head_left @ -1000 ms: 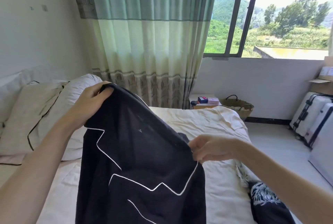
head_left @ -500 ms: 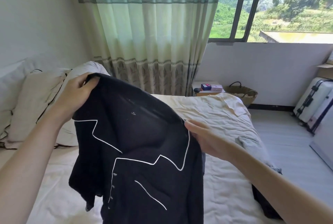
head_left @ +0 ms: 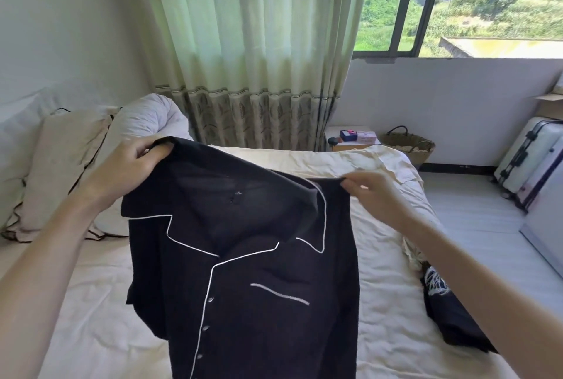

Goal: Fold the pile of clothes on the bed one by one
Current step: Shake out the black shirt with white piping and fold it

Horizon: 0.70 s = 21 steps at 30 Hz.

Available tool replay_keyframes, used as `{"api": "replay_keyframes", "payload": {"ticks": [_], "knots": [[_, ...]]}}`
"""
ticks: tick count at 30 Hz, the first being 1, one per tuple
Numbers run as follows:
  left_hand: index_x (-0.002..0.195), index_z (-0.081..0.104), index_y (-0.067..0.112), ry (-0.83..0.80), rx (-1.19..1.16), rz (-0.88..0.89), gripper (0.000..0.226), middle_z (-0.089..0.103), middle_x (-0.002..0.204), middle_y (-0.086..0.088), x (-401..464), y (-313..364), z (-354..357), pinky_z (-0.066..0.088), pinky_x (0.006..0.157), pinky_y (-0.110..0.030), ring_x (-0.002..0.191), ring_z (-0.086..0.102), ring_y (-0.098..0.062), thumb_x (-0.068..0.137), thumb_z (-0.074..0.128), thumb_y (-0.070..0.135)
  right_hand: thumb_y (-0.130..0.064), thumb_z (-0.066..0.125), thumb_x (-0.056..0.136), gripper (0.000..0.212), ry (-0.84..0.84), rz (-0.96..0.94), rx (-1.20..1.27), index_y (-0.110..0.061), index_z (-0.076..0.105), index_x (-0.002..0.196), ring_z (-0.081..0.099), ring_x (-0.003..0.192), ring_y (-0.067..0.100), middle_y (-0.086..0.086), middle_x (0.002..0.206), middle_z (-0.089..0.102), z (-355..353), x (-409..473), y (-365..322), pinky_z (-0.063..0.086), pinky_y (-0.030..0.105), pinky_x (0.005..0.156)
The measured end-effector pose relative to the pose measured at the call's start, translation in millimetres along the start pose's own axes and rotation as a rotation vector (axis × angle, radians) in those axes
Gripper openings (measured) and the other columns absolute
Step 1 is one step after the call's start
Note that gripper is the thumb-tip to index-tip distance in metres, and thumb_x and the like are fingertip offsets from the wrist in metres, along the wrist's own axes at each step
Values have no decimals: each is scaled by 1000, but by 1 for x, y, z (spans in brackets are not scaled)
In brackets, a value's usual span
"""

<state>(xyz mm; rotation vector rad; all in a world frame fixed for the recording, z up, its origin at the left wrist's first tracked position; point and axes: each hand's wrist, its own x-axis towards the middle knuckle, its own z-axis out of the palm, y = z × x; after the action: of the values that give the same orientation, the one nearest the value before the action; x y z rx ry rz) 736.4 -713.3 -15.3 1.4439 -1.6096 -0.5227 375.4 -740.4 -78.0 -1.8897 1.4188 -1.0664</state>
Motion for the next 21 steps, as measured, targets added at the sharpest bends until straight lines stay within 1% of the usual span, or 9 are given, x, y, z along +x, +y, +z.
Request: {"api": "replay_keyframes", "payload": {"ticks": [3, 7, 8, 10, 11, 13, 16, 18, 21], "knots": [[80, 74, 32, -29, -131, -109, 32, 71, 85, 20, -12, -2, -7, 44, 85, -24, 84, 62, 6, 97, 49, 22, 0, 43, 96, 25, -142, 170, 662, -3, 68, 96, 67, 76, 9, 0, 83, 72, -12, -5, -19, 53, 18, 66], [81, 73, 31, 69, -131, -158, 27, 71, 87, 14, -31, -2, -7, 43, 90, -29, 90, 61, -5, 96, 51, 25, -9, 40, 98, 24, -255, 213, 933, -9, 64, 93, 65, 64, 11, 2, 72, 68, -16, -18, -37, 51, 21, 53], [83, 72, 29, 101, -104, -169, 24, 70, 89, 11, -36, -1, -6, 43, 90, -30, 91, 60, -7, 95, 52, 27, -20, 45, 97, 19, -254, 161, 851, -13, 63, 93, 62, 62, 9, -1, 70, 65, -14, -22, -42, 49, 19, 53], [84, 71, 20, 183, -41, -202, 23, 67, 88, 3, -46, 5, -6, 43, 86, -33, 90, 59, -14, 94, 53, 31, -40, 56, 90, 22, -270, -4, 465, -18, 61, 92, 53, 60, 6, -4, 68, 59, -10, -28, -49, 40, 10, 54], [79, 69, 18, 228, -25, -209, 25, 65, 84, 1, -52, 9, -7, 43, 81, -32, 87, 58, -15, 93, 53, 31, -41, 61, 87, 22, -278, -105, 308, -19, 60, 88, 47, 58, 6, -4, 66, 56, -6, -30, -50, 34, 8, 53], [70, 67, 22, 281, -27, -214, 29, 63, 75, 4, -67, 19, -9, 42, 71, -27, 78, 57, -12, 93, 52, 30, -28, 68, 85, 15, -250, -195, 252, -17, 60, 78, 43, 55, 3, -8, 60, 52, 0, -33, -51, 32, 8, 53], [66, 70, 37, 293, -8, -230, 35, 64, 62, 16, -100, 34, -11, 42, 64, -23, 67, 58, -3, 94, 50, 31, -19, 70, 83, 17, -238, -139, 346, -22, 64, 67, 50, 60, 0, -14, 60, 57, 1, -41, -45, 37, 17, 63], [67, 70, 43, 313, -9, -234, 37, 66, 65, 21, -123, 44, -8, 42, 66, -21, 67, 59, 3, 95, 50, 30, -35, 75, 76, 13, -308, -186, 285, -30, 65, 70, 52, 61, -3, -18, 65, 59, 0, -50, -40, 39, 15, 64], [67, 71, 39, 368, -19, -253, 38, 67, 67, 22, -156, 59, 0, 42, 66, -21, 66, 61, 8, 95, 49, 27, -67, 69, 58, 38, -358, -280, -48, -38, 56, 80, 53, 75, -2, -20, 77, 56, 7, -68, -34, 41, 17, 70]]}}
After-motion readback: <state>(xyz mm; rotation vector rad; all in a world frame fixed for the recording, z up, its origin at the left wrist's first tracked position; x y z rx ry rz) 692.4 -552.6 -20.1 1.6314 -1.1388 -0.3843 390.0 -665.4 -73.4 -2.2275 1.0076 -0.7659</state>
